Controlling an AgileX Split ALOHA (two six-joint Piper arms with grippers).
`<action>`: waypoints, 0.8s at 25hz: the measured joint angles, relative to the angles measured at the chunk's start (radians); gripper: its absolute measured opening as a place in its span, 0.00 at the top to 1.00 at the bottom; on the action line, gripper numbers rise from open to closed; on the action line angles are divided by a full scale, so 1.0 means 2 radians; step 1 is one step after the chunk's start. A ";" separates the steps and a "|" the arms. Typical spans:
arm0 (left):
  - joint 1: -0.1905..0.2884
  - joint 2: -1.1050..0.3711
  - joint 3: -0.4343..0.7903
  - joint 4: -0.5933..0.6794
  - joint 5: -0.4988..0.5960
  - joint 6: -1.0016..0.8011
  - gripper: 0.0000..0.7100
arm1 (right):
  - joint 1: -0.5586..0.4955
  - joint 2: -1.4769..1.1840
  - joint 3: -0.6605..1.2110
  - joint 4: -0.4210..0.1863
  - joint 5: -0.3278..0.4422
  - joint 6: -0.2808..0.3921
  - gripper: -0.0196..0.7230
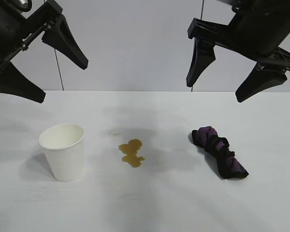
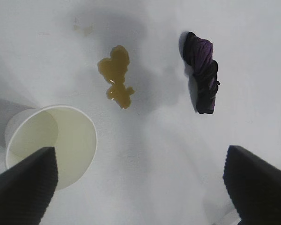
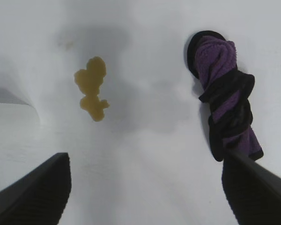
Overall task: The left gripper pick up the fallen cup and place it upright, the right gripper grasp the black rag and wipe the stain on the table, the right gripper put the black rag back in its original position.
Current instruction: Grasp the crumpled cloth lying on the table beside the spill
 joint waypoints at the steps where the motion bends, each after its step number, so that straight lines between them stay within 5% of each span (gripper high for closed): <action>1: 0.000 0.000 0.000 0.000 0.000 0.000 0.02 | 0.000 0.003 0.000 0.000 -0.001 0.001 0.16; 13: 0.000 0.000 0.000 0.002 0.013 -0.001 0.02 | 0.000 0.094 0.000 -0.047 -0.025 0.021 0.17; 20: 0.000 0.000 -0.017 0.068 0.026 -0.043 0.02 | 0.000 0.113 0.000 -0.052 -0.033 0.022 0.18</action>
